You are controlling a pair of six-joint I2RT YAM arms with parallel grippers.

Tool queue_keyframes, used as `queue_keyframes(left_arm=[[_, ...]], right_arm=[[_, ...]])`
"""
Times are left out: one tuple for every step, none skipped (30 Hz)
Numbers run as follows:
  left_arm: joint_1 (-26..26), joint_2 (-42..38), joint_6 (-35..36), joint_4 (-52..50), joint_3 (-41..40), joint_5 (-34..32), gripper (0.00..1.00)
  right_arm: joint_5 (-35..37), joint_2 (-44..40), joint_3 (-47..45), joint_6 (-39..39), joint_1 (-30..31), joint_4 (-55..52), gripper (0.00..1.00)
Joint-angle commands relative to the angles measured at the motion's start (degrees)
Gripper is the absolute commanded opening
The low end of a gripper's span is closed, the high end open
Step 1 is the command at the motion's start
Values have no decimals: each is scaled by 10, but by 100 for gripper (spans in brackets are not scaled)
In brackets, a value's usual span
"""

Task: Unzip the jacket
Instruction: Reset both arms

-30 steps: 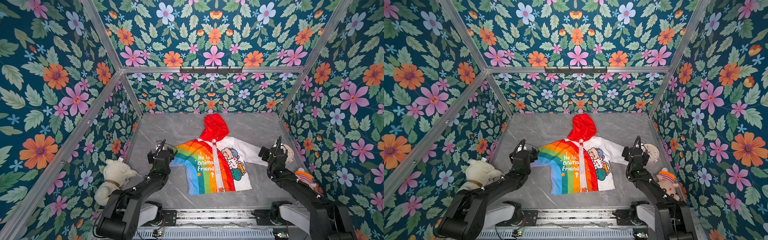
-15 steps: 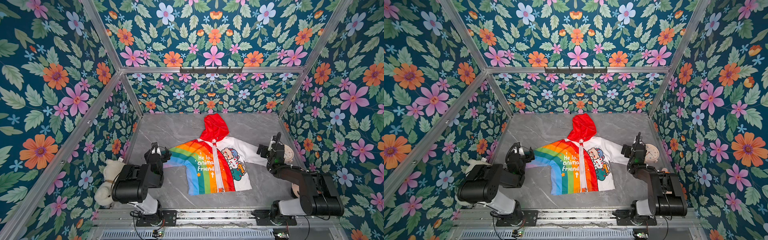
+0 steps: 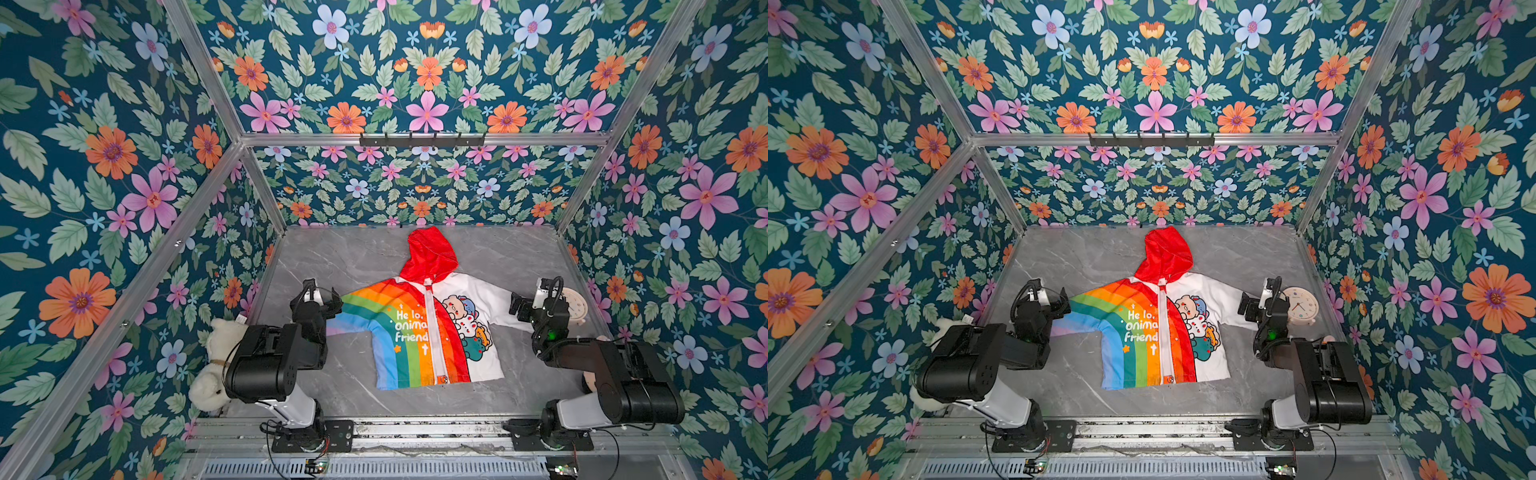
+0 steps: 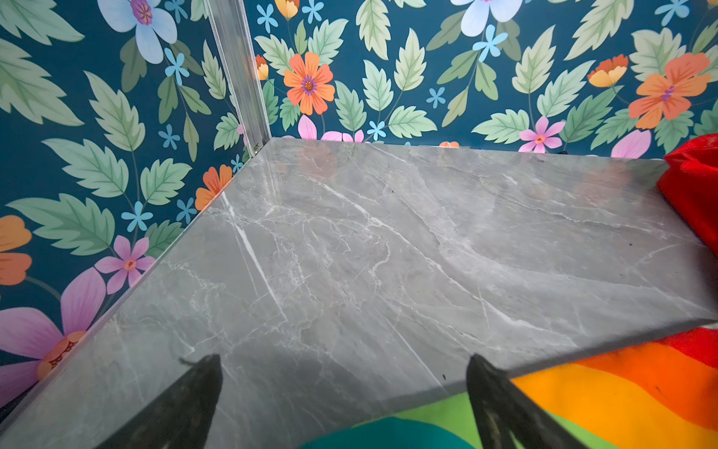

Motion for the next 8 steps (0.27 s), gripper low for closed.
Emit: queue_keyframes(left_arm=[[1,0,2,21,2,-1,100],[1,0,2,20,3,0,99],[0,1,2,18,5,0,100],[1,1,1,16,5,1,100],[1,1,1,16,5,1,100],[1,0,2,20,4,0,100],[1,-1,3,21,2,3,100],[1,-1,4,18,2,7,100]], right_arm=[[-5,1,0,-13,1,32,99],[-4,2,-1,-13,1,36,99],[-5,1,0,-13,1,34,99],[-5,0,0,-13,1,33,99],[-5,1,0,-13,1,33,99],[-5,2,0,-13,1,33,99],[-5,1,0,-14,1,34,99],[-5,1,0,-14,1,33,99]])
